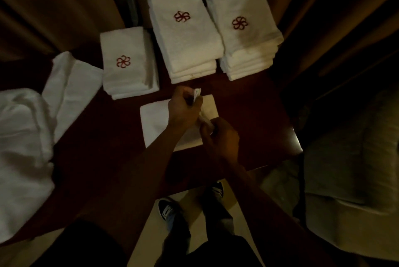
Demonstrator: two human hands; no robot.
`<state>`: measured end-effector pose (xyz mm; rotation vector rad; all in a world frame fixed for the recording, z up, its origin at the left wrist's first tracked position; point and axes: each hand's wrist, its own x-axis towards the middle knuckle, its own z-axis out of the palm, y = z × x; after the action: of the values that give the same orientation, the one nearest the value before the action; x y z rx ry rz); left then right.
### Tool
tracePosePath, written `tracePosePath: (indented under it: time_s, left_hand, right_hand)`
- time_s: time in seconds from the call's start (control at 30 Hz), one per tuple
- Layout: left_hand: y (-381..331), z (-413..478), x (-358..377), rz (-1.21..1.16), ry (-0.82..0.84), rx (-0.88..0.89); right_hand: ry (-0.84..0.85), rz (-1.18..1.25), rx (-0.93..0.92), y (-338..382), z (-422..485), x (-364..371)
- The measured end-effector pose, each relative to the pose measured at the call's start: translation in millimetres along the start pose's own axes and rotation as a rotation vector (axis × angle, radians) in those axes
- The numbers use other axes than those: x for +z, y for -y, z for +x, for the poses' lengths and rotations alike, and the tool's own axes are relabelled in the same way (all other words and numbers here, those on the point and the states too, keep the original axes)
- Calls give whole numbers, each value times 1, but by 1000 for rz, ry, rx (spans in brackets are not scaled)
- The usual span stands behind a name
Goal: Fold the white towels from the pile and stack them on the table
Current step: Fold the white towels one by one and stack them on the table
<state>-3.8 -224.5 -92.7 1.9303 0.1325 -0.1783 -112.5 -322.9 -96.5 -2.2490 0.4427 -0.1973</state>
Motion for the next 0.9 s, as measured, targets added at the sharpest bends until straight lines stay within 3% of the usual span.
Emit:
tracePosePath:
  time_s: [0.13,0.3,0.43,0.5,0.67,0.9]
  left_hand:
    - [16,-2,-1,61,-4,3]
    - [47,-9,-24,478,-19,214]
    - [73,-17,-29,841,15,335]
    - [79,-18,-31,972,75,281]
    - [87,-17,-31,1060,172,199]
    - [89,-12,-33,1021,218,170]
  right_hand:
    - [78,-21,159,-21,9,1]
    - [137,-81,312,-31,18,6]
    - [82,-202,135,-31,20,14]
    - [152,-298,15,-29,22,15]
    - [446,-503,-107,-37,29,21]
    - [525,-447,58,-48,37,20]
